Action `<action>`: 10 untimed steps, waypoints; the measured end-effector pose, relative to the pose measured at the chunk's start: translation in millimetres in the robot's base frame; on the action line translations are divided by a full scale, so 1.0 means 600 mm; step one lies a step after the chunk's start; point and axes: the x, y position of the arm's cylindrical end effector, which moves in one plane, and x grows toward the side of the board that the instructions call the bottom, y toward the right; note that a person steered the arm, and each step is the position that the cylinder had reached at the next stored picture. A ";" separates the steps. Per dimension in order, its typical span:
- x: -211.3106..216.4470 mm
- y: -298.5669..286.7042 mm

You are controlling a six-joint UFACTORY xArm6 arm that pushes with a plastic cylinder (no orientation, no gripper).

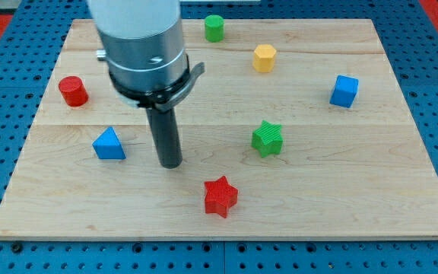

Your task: Push the green star to the right side of the board

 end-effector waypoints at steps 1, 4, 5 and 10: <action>-0.015 0.062; -0.056 0.191; -0.058 0.232; -0.213 0.150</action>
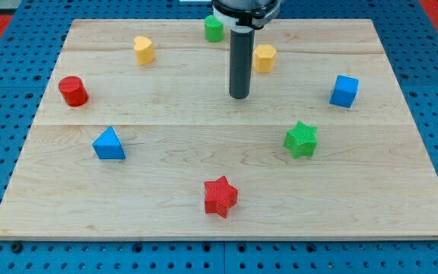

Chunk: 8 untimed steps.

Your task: Push the green star to the right side of the board

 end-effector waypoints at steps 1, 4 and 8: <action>-0.019 0.000; 0.040 -0.045; 0.102 0.247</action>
